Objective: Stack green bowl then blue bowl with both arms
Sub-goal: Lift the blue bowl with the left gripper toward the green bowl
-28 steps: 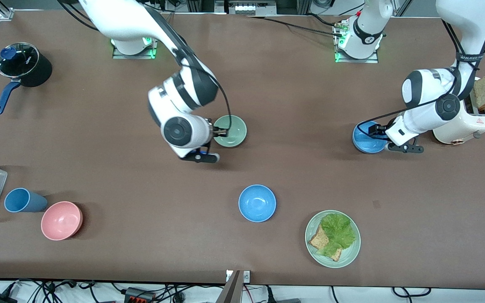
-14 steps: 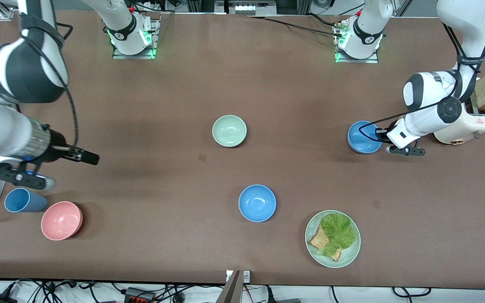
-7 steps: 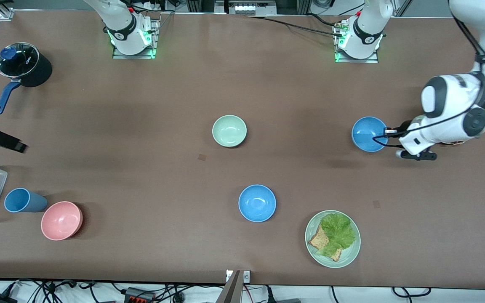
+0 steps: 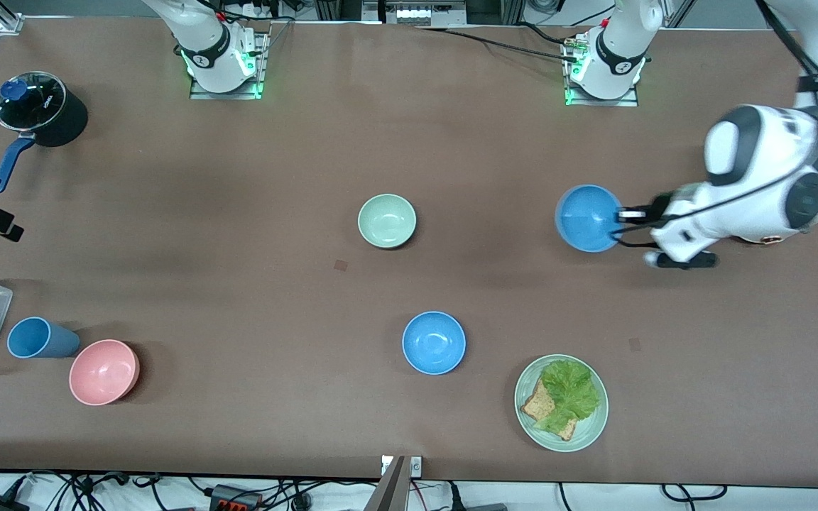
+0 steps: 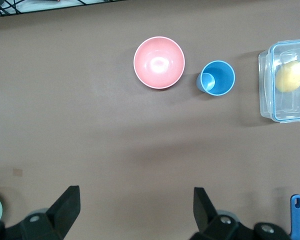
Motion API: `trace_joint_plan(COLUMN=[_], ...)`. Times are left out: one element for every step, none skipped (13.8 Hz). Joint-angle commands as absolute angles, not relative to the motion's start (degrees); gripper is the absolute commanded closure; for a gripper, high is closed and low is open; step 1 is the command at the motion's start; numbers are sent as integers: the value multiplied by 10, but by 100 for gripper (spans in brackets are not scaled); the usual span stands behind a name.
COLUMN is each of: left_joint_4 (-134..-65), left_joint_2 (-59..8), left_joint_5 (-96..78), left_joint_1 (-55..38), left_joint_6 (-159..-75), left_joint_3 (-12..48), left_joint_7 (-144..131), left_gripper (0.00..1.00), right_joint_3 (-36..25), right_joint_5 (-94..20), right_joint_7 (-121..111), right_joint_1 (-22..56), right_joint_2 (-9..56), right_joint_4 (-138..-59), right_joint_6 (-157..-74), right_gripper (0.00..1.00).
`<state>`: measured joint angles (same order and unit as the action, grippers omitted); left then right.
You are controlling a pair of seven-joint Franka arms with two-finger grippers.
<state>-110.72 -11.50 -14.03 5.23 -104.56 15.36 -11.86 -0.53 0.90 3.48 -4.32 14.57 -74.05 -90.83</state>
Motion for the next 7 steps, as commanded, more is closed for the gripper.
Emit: trace_joint_plan(left_joint_4=[-1114, -1115, -1121, -1122, -1121, -1119, -1116], left_joint_2=[-98, -102, -107, -119, -127, -135, -140], left_joint_5=[-159, -159, -159, -159, -159, -156, -153], left_joint_1=[57, 56, 56, 55, 53, 41, 18], left_joint_6=[-1065, -1097, -1130, -1156, -1178, -1200, -1218], left_joint_3=[229, 262, 291, 318, 346, 366, 371], left_joint_7=[-252, -312, -362, -412, -463, -511, -551], left_gripper=[99, 99, 99, 99, 99, 99, 99], right_joint_3=[3, 3, 3, 3, 4, 4, 4], right_joint_5=[18, 18, 19, 19, 19, 25, 32], right_joint_7=[30, 26, 23, 22, 19, 10, -2], right_joint_1=[-53, -53, -52, -51, -51, -51, -51], right_joint_2=[81, 56, 28, 11, 10, 10, 10], right_joint_4=[-835, -879, -928, -956, -958, -956, -955], right_joint_6=[-941, -969, -998, -1010, -1006, -1005, -1005], right_gripper=[0, 0, 0, 0, 0, 0, 0])
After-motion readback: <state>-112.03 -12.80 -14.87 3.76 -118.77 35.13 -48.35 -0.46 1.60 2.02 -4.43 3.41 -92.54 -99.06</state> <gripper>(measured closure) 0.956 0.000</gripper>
